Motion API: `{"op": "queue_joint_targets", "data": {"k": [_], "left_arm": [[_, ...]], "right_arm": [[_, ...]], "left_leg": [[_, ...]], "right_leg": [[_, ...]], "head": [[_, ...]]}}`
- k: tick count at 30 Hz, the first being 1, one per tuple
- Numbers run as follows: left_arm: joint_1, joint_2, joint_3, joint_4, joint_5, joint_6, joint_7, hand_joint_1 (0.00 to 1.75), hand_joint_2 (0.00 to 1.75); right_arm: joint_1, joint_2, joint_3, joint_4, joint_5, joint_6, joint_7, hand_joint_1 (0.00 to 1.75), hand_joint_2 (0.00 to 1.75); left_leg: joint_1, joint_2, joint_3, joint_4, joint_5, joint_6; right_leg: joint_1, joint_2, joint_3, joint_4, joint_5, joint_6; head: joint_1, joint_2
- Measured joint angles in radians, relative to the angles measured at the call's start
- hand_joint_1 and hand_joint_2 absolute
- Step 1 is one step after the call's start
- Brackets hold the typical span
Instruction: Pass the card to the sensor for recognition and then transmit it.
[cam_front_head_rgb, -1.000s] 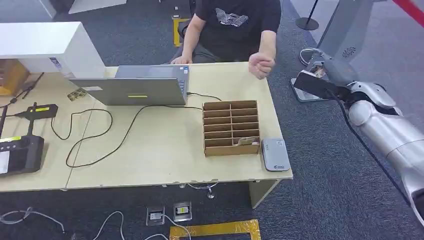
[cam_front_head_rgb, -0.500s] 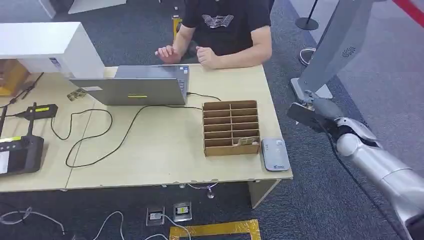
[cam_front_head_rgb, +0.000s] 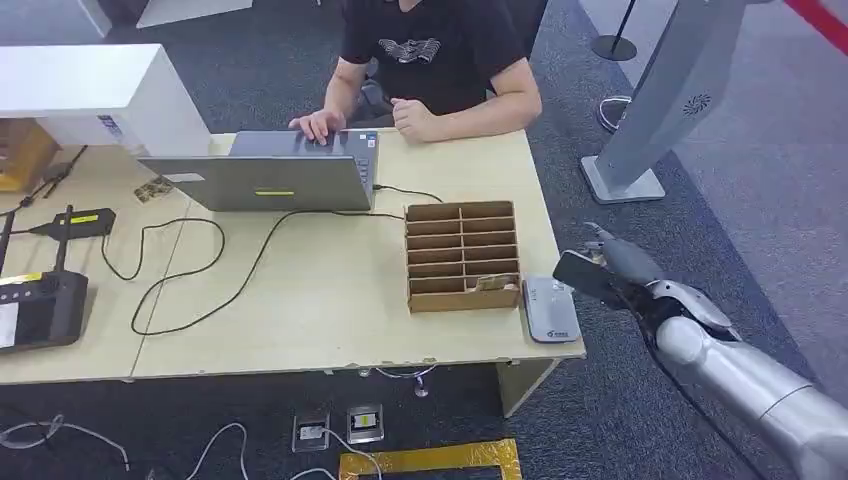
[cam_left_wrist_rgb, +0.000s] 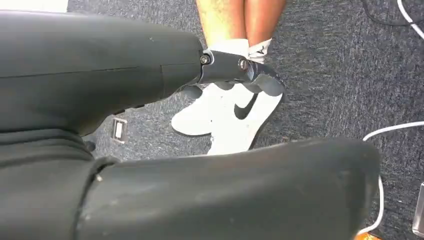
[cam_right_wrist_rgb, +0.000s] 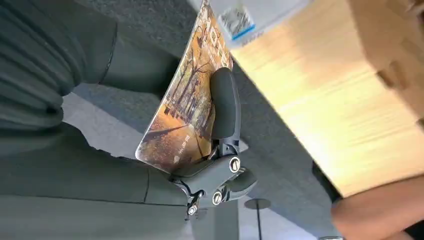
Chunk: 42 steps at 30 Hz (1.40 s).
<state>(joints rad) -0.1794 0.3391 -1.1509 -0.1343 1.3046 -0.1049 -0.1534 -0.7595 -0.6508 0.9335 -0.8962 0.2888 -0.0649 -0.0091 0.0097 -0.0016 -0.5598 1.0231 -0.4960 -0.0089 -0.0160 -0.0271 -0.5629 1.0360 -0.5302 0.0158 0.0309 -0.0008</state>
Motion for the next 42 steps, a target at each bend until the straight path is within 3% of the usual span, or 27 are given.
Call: {"op": "queue_joint_targets", "data": {"k": [17,24,42], "left_arm": [[0.0,0.0,0.0,-0.002,-0.014,0.0,0.001,0.0,0.0],[0.0,0.0,0.0,-0.002,-0.023,0.0,0.001,0.0,0.0],[-0.001,0.0,0.0,-0.002,-0.033,0.0,0.0,0.0,0.0]], "right_arm": [[0.116,-0.057,-0.013,-0.195,0.01,0.003,0.06,1.75,1.75],[0.152,-0.078,-0.042,-0.198,0.026,0.003,0.055,1.75,1.75],[0.219,-0.069,-0.104,-0.193,0.059,0.016,0.042,1.75,1.75]], "left_leg": [[0.0,0.0,0.0,0.0,0.0,0.0],[0.0,0.0,0.0,0.0,0.0,0.0],[0.0,0.0,0.0,0.0,0.0,0.0]], "right_leg": [[0.0,0.0,0.0,0.0,0.0,0.0],[0.0,0.0,0.0,0.0,0.0,0.0],[0.0,0.0,0.0,0.0,0.0,0.0]], "head": [[0.0,0.0],[0.0,0.0],[0.0,0.0]]}}
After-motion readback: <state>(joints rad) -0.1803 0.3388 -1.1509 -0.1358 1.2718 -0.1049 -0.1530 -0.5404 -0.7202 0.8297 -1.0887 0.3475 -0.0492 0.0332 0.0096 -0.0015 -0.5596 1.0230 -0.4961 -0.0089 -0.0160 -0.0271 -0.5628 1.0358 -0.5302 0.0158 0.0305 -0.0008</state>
